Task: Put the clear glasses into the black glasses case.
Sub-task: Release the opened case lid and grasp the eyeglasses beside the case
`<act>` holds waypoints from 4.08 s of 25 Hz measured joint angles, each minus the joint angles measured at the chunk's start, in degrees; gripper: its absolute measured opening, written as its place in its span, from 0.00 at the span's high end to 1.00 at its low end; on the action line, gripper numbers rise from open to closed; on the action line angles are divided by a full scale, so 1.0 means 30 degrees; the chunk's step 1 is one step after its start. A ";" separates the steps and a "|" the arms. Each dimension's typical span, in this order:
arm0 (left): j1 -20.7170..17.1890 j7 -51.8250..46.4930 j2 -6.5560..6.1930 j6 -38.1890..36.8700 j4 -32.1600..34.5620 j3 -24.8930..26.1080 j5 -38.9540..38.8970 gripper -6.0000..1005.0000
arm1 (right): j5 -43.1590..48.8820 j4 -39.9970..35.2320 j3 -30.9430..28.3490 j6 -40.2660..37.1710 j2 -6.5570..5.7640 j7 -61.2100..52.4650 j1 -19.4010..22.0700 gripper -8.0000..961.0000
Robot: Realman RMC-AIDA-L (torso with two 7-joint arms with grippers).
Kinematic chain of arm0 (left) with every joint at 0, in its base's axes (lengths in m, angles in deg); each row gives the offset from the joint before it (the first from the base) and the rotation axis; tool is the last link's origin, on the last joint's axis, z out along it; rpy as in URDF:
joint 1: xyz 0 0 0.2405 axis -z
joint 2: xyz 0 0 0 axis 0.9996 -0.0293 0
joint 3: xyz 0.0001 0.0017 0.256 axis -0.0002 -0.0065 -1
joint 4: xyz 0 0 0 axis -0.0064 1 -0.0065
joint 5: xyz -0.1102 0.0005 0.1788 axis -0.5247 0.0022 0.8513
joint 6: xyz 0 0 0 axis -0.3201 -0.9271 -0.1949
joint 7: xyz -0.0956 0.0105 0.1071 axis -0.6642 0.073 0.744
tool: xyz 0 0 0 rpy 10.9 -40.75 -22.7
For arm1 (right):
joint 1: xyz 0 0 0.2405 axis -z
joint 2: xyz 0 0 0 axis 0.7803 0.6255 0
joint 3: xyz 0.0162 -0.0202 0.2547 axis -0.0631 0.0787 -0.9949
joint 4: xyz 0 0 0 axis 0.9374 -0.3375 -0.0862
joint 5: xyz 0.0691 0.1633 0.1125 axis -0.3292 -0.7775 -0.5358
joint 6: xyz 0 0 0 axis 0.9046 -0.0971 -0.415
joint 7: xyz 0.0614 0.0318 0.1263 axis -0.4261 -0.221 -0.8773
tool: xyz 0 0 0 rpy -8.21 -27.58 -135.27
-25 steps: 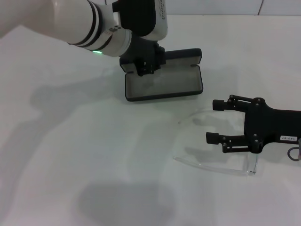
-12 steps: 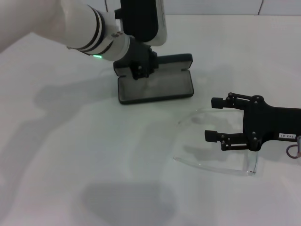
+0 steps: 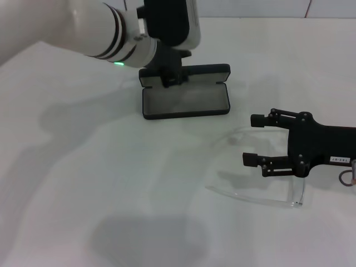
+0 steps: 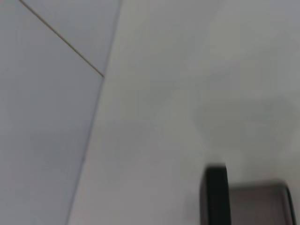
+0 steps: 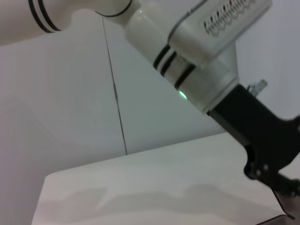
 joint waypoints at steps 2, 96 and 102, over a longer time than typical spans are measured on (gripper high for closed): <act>-0.0574 0.0102 -0.0016 -0.0039 0.0861 0.0644 -0.1422 0.67 | -0.0063 0.0000 -0.0069 0.0008 -0.0030 0.0000 0.0015 0.11; -0.7388 1.4165 -0.0273 -1.2059 -0.6808 1.2209 -1.7490 0.17 | 2.0417 -1.0408 0.4602 -0.7837 0.0043 -0.6421 -1.0328 0.14; -0.7749 1.3848 -0.0228 -1.2237 -0.6723 1.2254 -1.7278 0.18 | 2.0560 -0.9606 0.6090 -0.6925 -0.0011 -0.5603 -1.0399 0.14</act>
